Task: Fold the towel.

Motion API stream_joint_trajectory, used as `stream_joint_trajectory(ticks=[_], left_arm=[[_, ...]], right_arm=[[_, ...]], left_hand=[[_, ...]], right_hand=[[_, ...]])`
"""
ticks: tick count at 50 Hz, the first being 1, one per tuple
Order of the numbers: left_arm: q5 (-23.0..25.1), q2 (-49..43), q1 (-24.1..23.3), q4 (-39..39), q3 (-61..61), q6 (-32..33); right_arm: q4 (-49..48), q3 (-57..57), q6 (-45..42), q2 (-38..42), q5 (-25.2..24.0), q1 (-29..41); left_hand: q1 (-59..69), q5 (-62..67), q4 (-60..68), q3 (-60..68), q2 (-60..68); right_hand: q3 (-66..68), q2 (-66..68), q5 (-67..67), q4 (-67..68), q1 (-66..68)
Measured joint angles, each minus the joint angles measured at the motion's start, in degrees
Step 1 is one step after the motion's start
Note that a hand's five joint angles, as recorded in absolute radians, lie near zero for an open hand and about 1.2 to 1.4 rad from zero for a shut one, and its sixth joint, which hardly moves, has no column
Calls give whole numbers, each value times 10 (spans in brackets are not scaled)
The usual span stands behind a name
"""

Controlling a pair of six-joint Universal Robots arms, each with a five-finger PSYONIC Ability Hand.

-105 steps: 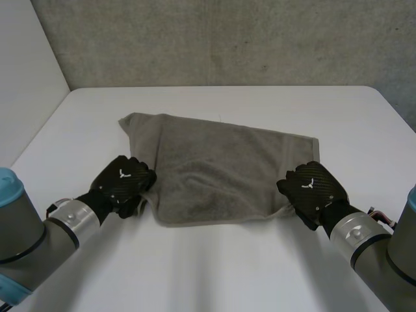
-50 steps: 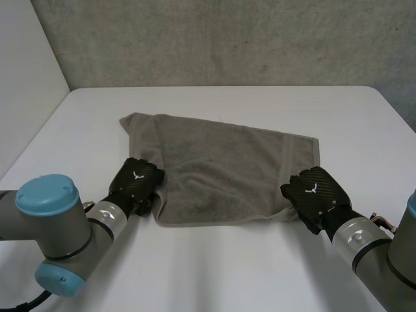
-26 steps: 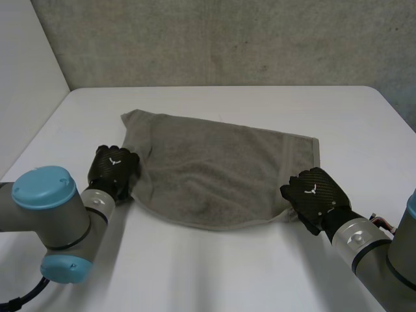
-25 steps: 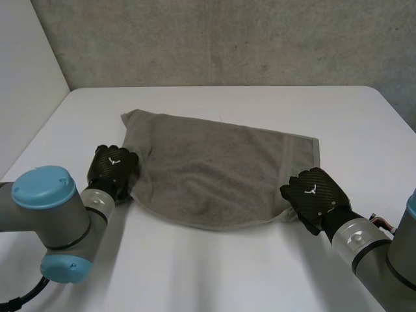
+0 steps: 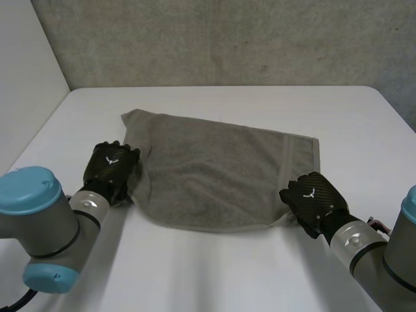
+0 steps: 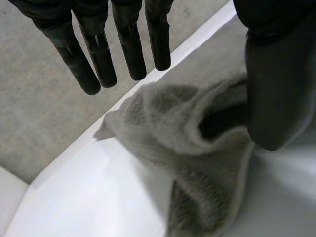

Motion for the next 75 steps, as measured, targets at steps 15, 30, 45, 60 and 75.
stream_joint_trajectory(ticks=[15,30,45,60,75], left_arm=[[48,-15,-1,-30,5,-33],[34,-78,5,-23,71,-35],[-31,-85,48,6,107,-86],[-36,-65,77,3,88,-84],[-6,116,68,-9,43,-80]], right_arm=[[-1,-1,1,-1,0,-1],[0,1,0,-1,0,1],[0,2,-2,0,1,6],[-5,-4,2,-4,24,-11],[84,-122,69,-145,92,-35]], left_hand=[[-23,-23,-20,-22,-15],[103,115,102,108,104],[141,146,141,147,143],[236,238,233,239,233],[516,546,570,588,573]], right_hand=[[0,0,0,0,0],[0,0,0,0,0],[0,0,0,0,0],[0,0,0,0,0],[0,0,0,0,-1]])
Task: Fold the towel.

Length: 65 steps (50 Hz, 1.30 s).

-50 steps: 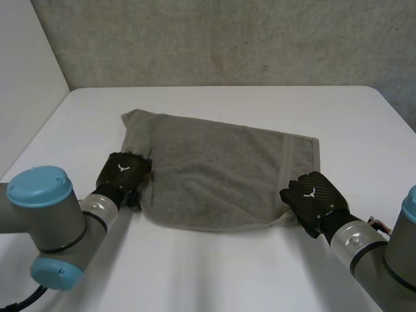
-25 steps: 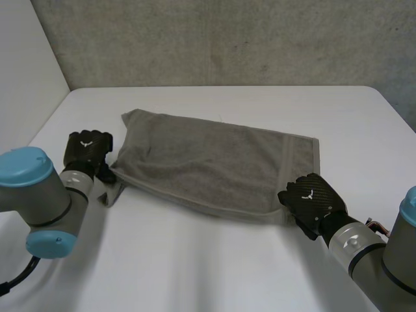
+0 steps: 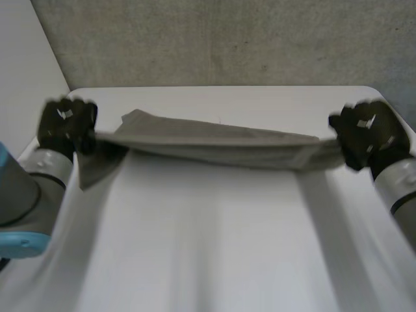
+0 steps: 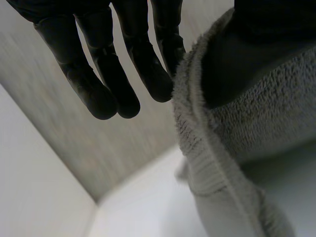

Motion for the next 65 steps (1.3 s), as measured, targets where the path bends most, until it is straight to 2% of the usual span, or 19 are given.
stream_joint_trajectory(ticks=[7,13,19,25,30,38,44,47,52,57,65], left_arm=[[49,127,-2,-62,40,-2],[85,192,-1,-174,131,-1],[91,144,4,-276,227,25],[87,32,6,-352,295,104],[83,-84,7,-382,346,182],[83,-194,5,-369,457,214],[82,-211,-6,-313,589,191],[81,-204,-13,-274,646,157],[80,-184,-21,-233,689,88],[83,-168,-21,-231,659,46],[99,-142,-7,-234,470,39]], right_arm=[[146,-157,12,-38,-3,0],[314,-354,-2,-18,-8,-4],[444,-499,-57,65,-8,-20],[484,-559,-102,165,-3,-25],[466,-580,-113,250,2,-21],[353,-655,-109,352,36,-2],[186,-709,-105,365,84,13],[111,-708,-102,341,96,19],[52,-667,-80,287,97,26],[44,-602,-51,253,80,23],[53,-440,-33,220,27,18]], left_hand=[[0,4,0,0,0],[0,4,0,1,0],[0,7,0,2,0],[0,7,0,2,0],[0,7,0,2,0],[0,7,0,3,0],[0,7,0,3,0],[0,9,0,4,1],[0,18,0,4,1],[0,18,0,4,1],[0,18,0,4,1]], right_hand=[[0,0,2,0,0],[0,0,2,0,0],[0,0,2,0,0],[0,0,2,0,0],[0,11,2,0,0],[0,16,2,0,0],[0,16,2,0,0],[0,16,5,0,0],[0,16,13,0,0],[0,16,13,0,0],[0,16,13,0,0]])
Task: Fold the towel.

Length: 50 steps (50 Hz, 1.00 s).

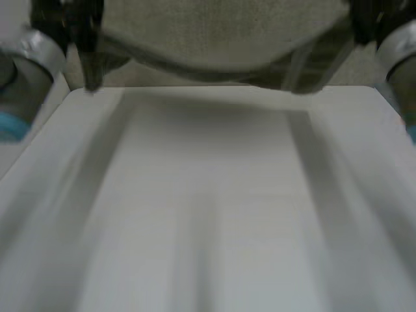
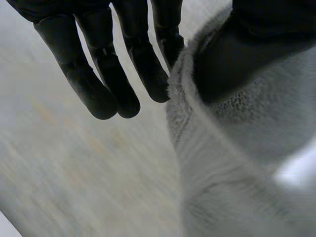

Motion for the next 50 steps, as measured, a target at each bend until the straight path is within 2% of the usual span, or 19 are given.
stream_joint_trajectory(ticks=[6,11,15,20,23,29,32,33,36,50], left_arm=[[38,2,11,47,-179,8],[65,-11,14,102,-281,24],[80,-32,14,164,-371,67],[84,-42,13,202,-436,138],[84,-43,14,210,-460,180],[82,-44,17,215,-472,215],[81,-45,20,218,-471,217],[80,-45,22,220,-471,217],[78,-46,24,225,-471,215],[73,-44,31,252,-471,210]], right_arm=[[-7,170,-4,-4,-34,-19],[-33,273,-7,0,-56,-33],[-65,356,-10,3,-71,-40],[-84,411,-12,-10,-74,-44],[-88,431,-11,-32,-73,-50],[-91,449,-6,-63,-74,-72],[-93,451,-4,-66,-74,-78],[-94,451,-4,-66,-74,-80],[-95,452,-3,-62,-73,-82],[-111,451,1,-48,-56,-100]], left_hand=[[0,0,0,0,0],[0,0,0,0,0],[0,0,0,1,0],[0,0,0,1,0],[0,0,0,1,0],[0,0,0,0,0],[-27,-47,-63,-77,-68],[-88,-125,-149,-156,-143],[-175,-206,-230,-239,-229],[-190,-227,-246,-260,-249]], right_hand=[[0,0,0,0,0],[0,0,0,0,0],[0,0,0,0,0],[0,0,0,0,0],[0,0,0,0,0],[0,0,0,0,0],[0,0,0,0,0],[0,0,0,0,0],[0,0,0,0,0],[0,0,0,0,0]])
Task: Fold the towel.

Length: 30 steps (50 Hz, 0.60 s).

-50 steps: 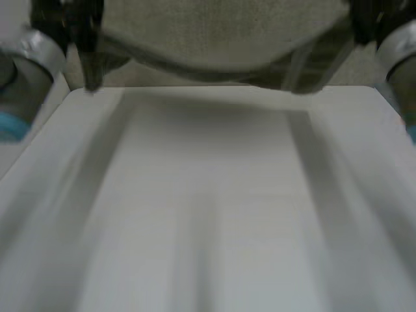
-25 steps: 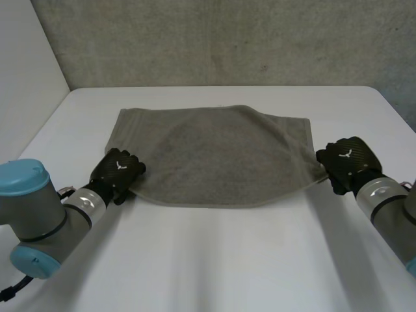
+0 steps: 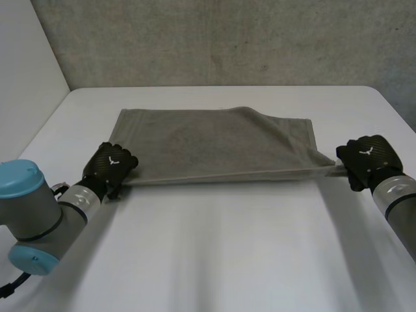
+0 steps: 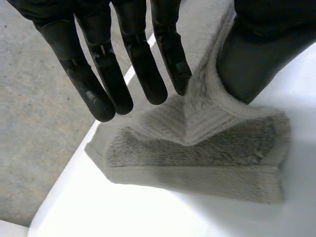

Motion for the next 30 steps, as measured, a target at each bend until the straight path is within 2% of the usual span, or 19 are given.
stream_joint_trajectory(ticks=[9,18,21,24,26,30], left_arm=[[-20,16,0,7,-2,0],[-33,36,1,6,-10,-1],[-33,39,1,3,-14,0],[-31,39,1,-2,-17,0],[-30,39,2,-8,-20,1],[-30,41,2,-23,-26,3]], right_arm=[[-9,-2,26,-6,39,-16],[-11,-1,36,-6,44,-19],[-12,0,36,-6,44,-17],[-12,1,36,-5,43,-14],[-12,1,36,-4,42,-13],[-8,1,33,-5,40,-11]], left_hand=[[-6,-8,-7,-7,-6],[-26,-27,-26,-26,-24],[32,29,31,29,34],[184,181,190,193,192],[192,219,246,249,243],[192,219,248,256,246]], right_hand=[[0,0,0,0,0],[0,0,0,0,0],[0,0,0,0,0],[0,0,0,0,0],[0,0,0,0,0],[0,0,0,0,0]])
